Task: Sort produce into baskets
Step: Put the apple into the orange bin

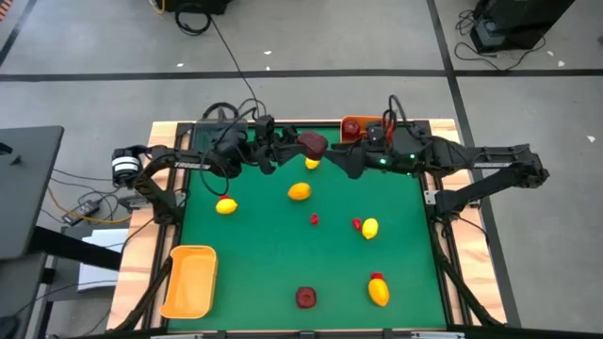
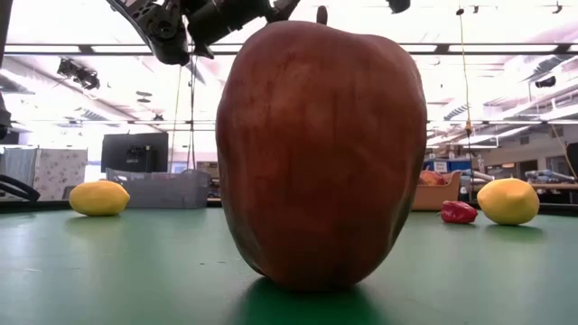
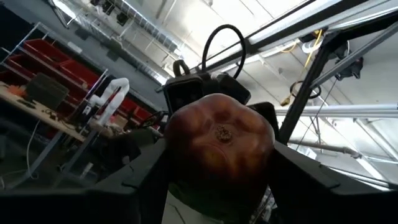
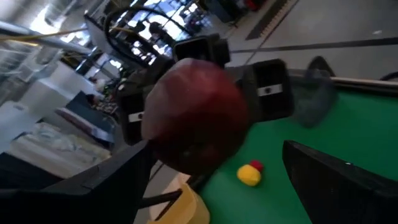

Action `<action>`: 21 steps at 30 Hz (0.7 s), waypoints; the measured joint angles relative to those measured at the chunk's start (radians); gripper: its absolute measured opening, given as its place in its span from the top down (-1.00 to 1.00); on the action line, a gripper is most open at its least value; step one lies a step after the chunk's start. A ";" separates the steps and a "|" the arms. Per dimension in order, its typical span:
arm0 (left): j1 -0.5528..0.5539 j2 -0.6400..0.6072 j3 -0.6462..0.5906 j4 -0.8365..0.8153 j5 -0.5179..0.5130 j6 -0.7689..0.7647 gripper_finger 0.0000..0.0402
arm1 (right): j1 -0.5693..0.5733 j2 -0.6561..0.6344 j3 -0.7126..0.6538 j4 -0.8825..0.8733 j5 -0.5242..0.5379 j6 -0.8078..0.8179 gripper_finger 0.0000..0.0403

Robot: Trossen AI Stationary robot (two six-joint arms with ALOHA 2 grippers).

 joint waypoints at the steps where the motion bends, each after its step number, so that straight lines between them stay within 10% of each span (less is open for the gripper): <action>1: 0.000 0.000 0.000 -0.004 0.000 0.000 -0.18 | -0.003 0.011 0.000 0.021 -0.013 -0.004 -0.83; 14: -0.003 0.000 0.001 -0.007 0.080 0.010 -0.18 | -0.023 0.080 -0.001 0.186 -0.072 -0.055 -0.80; 21: -0.002 0.000 0.001 -0.023 0.065 0.001 -0.29 | -0.055 0.071 -0.001 0.164 -0.098 -0.027 -0.39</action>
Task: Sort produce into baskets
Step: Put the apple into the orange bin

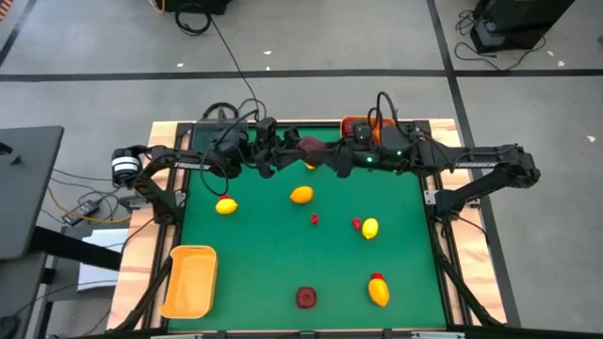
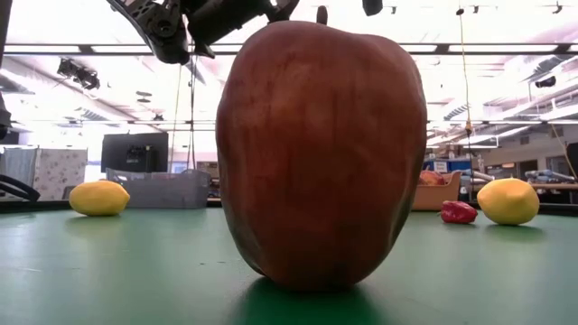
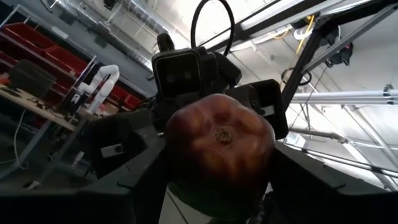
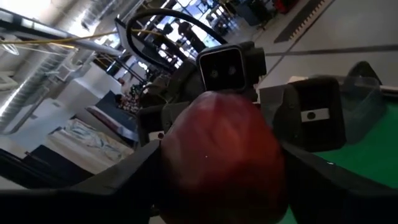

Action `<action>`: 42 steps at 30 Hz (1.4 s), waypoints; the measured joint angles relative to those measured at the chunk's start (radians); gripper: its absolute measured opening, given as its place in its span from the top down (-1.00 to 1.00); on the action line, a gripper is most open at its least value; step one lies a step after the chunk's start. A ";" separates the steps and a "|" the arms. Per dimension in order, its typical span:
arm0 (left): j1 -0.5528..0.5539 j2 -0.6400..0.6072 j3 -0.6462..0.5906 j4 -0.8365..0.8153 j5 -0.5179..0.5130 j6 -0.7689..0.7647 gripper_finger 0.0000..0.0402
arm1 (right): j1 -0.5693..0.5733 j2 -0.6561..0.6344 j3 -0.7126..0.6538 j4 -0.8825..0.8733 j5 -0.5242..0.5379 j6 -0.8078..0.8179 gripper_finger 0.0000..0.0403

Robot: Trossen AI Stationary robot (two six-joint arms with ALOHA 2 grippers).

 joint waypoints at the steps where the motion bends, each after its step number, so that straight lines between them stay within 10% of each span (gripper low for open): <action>1: 0.001 0.000 0.000 -0.003 -0.001 -0.001 -0.32 | -0.007 -0.003 0.000 -0.012 -0.012 0.006 -0.37; 17: 0.058 -0.006 -0.002 -0.547 0.185 0.090 -0.68 | -0.311 0.000 -0.002 -0.672 0.053 -0.031 -0.37; 42: 0.085 -0.003 -0.002 -0.729 0.160 0.137 -0.63 | -0.894 0.373 0.005 -0.756 -0.219 -0.363 -0.40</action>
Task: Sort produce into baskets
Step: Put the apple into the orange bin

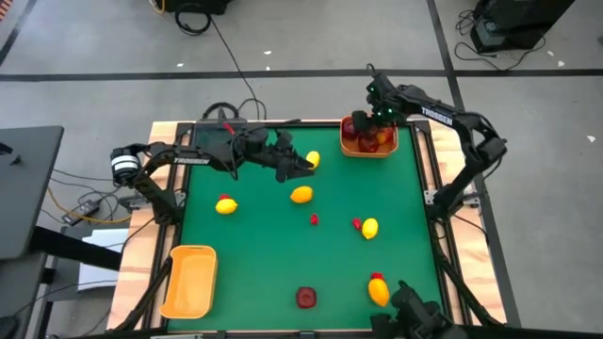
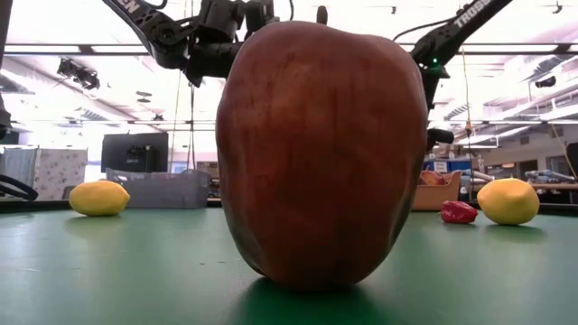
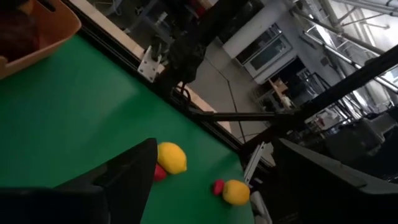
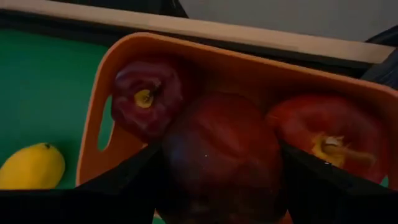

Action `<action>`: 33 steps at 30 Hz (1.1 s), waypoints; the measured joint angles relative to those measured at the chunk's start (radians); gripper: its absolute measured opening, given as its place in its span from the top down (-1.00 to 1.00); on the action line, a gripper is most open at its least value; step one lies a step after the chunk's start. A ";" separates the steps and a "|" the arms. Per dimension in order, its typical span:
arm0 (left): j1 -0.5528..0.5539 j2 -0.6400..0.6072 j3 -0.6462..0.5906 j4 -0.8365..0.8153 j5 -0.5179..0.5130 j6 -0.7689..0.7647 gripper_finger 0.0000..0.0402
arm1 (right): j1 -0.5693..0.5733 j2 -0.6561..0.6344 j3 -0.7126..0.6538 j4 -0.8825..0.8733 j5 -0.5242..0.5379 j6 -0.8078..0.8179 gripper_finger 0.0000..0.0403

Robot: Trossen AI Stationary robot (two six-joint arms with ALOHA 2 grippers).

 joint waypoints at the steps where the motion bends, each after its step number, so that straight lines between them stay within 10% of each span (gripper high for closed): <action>1: -0.001 0.000 0.000 0.000 0.001 0.001 -0.63 | -0.009 0.006 0.001 0.008 0.000 -0.001 -0.41; 19: 0.001 0.000 0.000 0.007 0.002 0.025 -0.63 | -0.044 -0.099 -0.006 0.003 -0.074 0.004 -0.87; 33: 0.001 0.000 0.000 0.008 0.001 0.045 -0.63 | -0.014 -0.175 -0.006 -0.075 0.012 -0.040 -0.40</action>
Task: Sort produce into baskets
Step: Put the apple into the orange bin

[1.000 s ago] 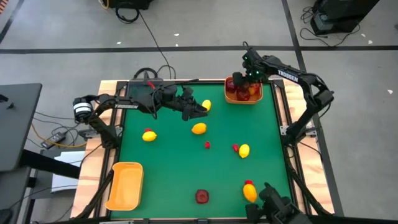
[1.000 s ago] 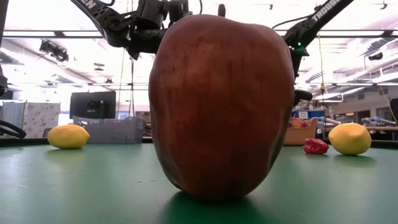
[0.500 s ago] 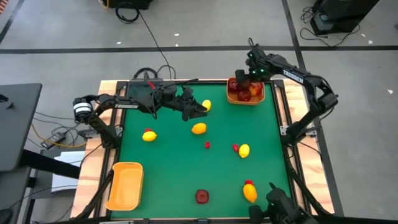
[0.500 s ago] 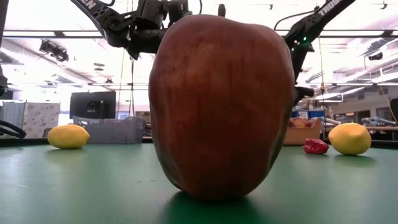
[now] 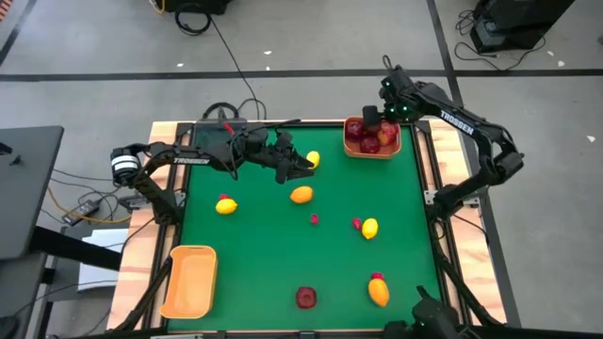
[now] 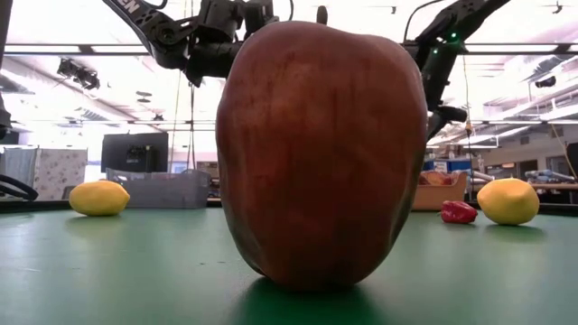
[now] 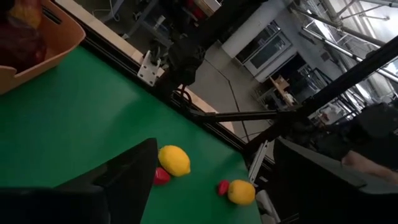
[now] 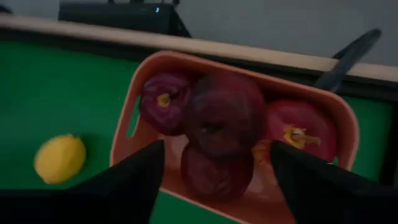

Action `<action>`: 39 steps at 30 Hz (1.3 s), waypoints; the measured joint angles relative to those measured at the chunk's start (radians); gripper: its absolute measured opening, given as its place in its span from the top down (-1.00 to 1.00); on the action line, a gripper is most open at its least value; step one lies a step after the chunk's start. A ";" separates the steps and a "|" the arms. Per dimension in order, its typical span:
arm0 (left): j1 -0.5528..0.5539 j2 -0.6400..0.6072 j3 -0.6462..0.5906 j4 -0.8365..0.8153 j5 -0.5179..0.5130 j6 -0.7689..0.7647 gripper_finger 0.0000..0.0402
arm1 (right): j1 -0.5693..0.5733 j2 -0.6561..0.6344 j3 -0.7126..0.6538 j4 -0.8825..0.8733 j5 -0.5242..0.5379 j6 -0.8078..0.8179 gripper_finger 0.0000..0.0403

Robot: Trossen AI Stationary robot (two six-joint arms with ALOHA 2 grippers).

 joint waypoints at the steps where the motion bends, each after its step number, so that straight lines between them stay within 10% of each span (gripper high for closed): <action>1: 0.000 0.000 0.000 0.000 0.000 0.002 -0.63 | 0.005 0.011 0.000 -0.004 0.006 -0.010 -0.30; 13: 0.000 0.000 0.000 -0.001 0.000 0.025 -0.36 | 0.003 0.083 0.001 0.108 0.014 -0.145 0.94; 39: 0.000 0.000 0.000 -0.005 0.000 0.026 -0.03 | -0.037 0.192 -0.002 0.105 -0.027 -0.118 0.92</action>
